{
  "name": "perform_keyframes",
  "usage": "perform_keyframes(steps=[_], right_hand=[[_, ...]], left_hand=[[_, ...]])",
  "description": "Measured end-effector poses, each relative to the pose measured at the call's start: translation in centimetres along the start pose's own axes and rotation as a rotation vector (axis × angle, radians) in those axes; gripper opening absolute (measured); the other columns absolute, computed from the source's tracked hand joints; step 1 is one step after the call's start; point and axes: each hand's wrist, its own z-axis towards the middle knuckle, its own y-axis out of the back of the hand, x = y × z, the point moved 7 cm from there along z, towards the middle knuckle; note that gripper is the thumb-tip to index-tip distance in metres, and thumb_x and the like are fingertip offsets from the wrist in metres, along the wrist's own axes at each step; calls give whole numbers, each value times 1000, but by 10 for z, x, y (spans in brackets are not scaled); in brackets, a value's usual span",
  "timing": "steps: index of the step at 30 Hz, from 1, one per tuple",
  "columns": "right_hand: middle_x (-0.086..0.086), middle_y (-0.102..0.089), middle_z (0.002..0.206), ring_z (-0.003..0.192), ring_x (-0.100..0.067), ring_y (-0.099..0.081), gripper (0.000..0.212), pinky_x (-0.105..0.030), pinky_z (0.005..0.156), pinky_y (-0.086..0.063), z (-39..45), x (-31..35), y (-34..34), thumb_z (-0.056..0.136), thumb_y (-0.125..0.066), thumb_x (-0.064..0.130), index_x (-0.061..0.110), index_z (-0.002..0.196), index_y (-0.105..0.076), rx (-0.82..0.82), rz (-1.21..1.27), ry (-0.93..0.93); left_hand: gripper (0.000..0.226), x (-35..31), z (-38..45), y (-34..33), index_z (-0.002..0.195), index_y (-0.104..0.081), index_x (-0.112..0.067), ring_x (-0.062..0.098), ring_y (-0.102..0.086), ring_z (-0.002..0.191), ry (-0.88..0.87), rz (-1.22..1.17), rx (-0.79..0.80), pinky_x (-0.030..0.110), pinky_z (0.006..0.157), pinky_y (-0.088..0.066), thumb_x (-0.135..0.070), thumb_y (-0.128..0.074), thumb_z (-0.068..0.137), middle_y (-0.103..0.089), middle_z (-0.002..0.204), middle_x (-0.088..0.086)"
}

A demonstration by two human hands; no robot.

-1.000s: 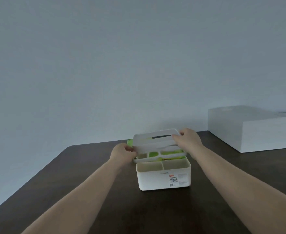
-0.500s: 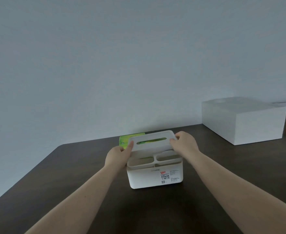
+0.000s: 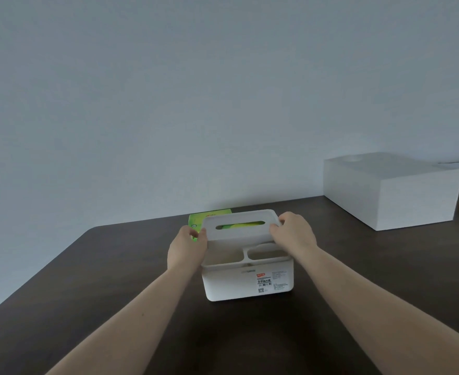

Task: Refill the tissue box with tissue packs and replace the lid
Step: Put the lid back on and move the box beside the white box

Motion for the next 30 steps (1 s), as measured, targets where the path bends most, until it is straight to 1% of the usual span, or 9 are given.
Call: perform_keyframes(steps=[3, 5, 10, 14, 17, 20, 25, 27, 30], right_hand=[[-8, -63, 106, 87, -26, -58, 30, -31, 67, -42, -1, -2, -2, 87, -49, 25, 9, 109, -61, -8, -9, -4], [-7, -64, 102, 84, -25, -55, 27, -31, 67, -41, -1, -3, -1, 88, -49, 25, 10, 107, -61, -22, -2, 1], [-5, -60, 92, 86, -28, -56, 17, -34, 67, -44, -2, 0, -6, 90, -45, 21, 12, 97, -57, -5, 25, 21], [-11, -58, 130, 114, -31, -56, 37, -38, 94, -44, -7, 6, -12, 97, -35, 15, 5, 129, -52, 39, 106, 93], [-5, -38, 154, 128, -28, -48, 44, -35, 99, -39, -4, 5, -18, 100, -29, 18, 7, 140, -43, 63, 49, 123], [-2, -25, 160, 138, -25, -39, 46, -36, 105, -37, 0, 5, -23, 101, -28, 19, 10, 145, -38, 79, -48, 153], [-3, -52, 138, 103, -27, -59, 38, -42, 86, -50, 1, 6, -21, 99, -27, 21, 9, 126, -52, 51, -153, 199], [-1, -53, 136, 101, -27, -60, 39, -41, 84, -50, 2, 6, -20, 99, -28, 21, 10, 126, -52, 51, -195, 212], [-5, -61, 101, 85, -25, -58, 31, -37, 70, -47, 7, 9, -20, 96, -30, 23, 11, 113, -53, 89, -258, 191]], left_hand=[[39, 0, -1, -7, 120, -54, -16, 26, -60, 91, -29, 57, 16, 33, 74, -46, -43, -40, 96, -66, 104, 4], [44, 1, -2, -10, 132, -50, -19, 28, -59, 107, -48, 72, 8, 38, 85, -47, -42, -37, 97, -59, 121, 6], [53, 3, -1, -23, 152, -26, -28, 24, -35, 142, -96, -26, 138, 43, 113, -32, -36, -27, 100, -30, 157, 1], [53, -8, -5, -24, 156, -14, -22, 10, -12, 152, -201, -22, 214, 26, 120, -11, -27, -22, 104, -11, 165, -10], [50, -10, -1, -26, 155, -23, -19, 12, -17, 151, -233, 73, 247, 25, 119, -13, -24, -22, 104, -18, 163, -9], [49, -10, 5, -25, 152, -31, -17, 13, -23, 149, -257, 215, 241, 26, 119, -16, -25, -22, 104, -22, 162, -9], [49, -17, 3, -22, 150, -35, -21, 19, -31, 146, -281, 360, 247, 35, 117, -27, -26, -21, 103, -23, 162, -11], [48, -19, 3, -21, 149, -37, -21, 21, -31, 146, -293, 390, 242, 36, 116, -27, -26, -22, 103, -25, 161, -10], [45, -20, 5, -21, 139, -50, -15, 25, -41, 137, -293, 415, 236, 37, 110, -34, -23, -25, 102, -41, 153, 0]])
